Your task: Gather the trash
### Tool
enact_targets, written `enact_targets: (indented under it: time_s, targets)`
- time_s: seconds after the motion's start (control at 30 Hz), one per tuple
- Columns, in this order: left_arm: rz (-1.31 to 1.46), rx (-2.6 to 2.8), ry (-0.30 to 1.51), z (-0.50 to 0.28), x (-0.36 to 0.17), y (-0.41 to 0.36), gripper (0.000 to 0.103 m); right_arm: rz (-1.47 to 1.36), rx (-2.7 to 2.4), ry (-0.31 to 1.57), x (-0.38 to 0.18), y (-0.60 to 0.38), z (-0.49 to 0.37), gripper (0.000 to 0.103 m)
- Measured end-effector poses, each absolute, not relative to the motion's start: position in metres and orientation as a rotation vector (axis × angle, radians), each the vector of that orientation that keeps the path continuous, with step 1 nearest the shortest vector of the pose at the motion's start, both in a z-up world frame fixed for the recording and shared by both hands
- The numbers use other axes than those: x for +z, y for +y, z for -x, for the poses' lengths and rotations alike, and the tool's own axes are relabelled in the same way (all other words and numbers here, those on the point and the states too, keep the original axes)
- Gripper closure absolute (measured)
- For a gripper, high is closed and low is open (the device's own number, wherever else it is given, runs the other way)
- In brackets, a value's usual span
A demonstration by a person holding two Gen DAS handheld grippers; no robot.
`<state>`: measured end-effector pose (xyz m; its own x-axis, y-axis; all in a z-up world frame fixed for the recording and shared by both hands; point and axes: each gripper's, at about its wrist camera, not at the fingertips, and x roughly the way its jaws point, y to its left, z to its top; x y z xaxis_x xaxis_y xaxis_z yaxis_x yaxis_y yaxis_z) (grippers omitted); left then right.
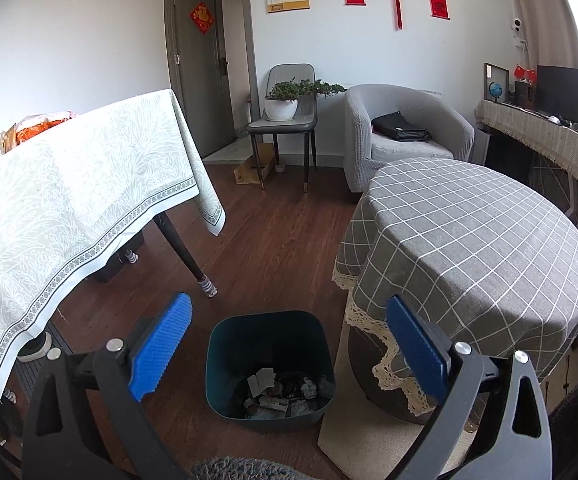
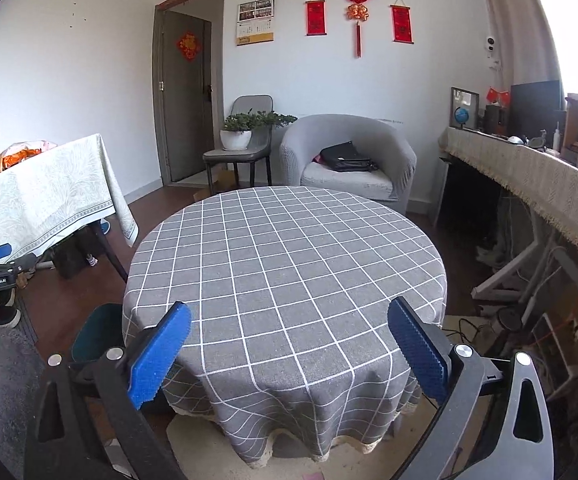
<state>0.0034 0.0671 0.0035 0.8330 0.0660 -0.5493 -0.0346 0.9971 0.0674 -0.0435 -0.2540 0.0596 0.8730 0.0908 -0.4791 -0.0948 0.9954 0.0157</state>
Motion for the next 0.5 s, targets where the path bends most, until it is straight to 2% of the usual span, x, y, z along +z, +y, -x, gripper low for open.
enact_targets:
  time_s: [0.5]
  targets:
    - [-0.046, 0.042, 0.584, -0.003, 0.0043, 0.0681, 0.003, -0.002, 0.112, 0.505, 0.061, -0.2517, 0.0424, 0.003]
